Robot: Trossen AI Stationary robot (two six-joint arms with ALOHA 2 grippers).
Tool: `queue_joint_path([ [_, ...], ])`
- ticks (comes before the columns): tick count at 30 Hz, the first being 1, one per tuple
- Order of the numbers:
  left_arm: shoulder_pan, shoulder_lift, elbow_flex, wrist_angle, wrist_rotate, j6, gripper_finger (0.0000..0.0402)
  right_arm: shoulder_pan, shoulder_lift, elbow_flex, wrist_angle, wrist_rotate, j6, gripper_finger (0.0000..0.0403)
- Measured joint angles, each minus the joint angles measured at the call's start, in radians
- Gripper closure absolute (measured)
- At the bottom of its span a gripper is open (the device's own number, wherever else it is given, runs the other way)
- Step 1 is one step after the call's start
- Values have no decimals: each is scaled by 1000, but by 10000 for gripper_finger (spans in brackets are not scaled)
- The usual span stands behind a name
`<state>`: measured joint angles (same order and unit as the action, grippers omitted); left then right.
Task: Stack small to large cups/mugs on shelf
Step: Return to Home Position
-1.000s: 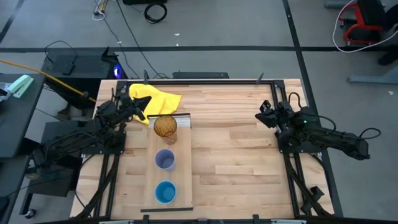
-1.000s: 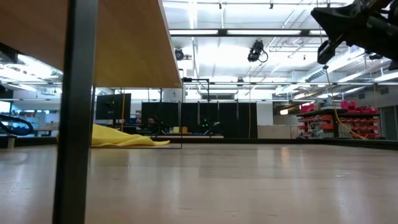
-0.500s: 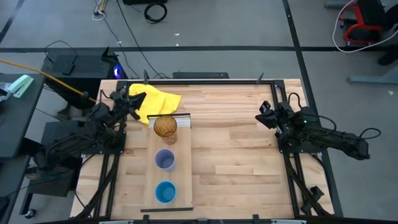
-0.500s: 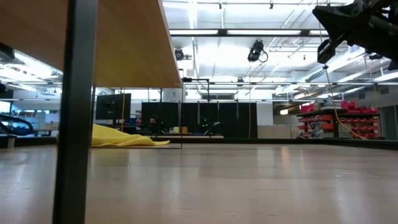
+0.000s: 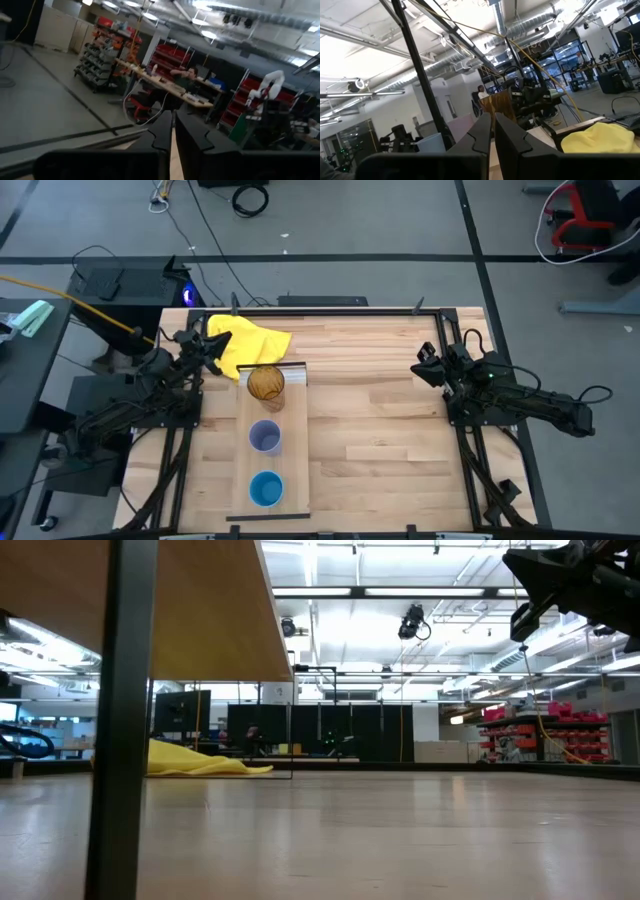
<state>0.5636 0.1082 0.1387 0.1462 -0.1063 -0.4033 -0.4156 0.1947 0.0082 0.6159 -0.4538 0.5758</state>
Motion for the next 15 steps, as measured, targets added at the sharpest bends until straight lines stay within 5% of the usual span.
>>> queue_joint_path([
  [7,0,-26,-1,-72,-10,3,366,0,0,0,0,0,0,374],
  [15,-2,-24,-124,41,-6,-39,377,0,0,0,0,-1,24,374],
])
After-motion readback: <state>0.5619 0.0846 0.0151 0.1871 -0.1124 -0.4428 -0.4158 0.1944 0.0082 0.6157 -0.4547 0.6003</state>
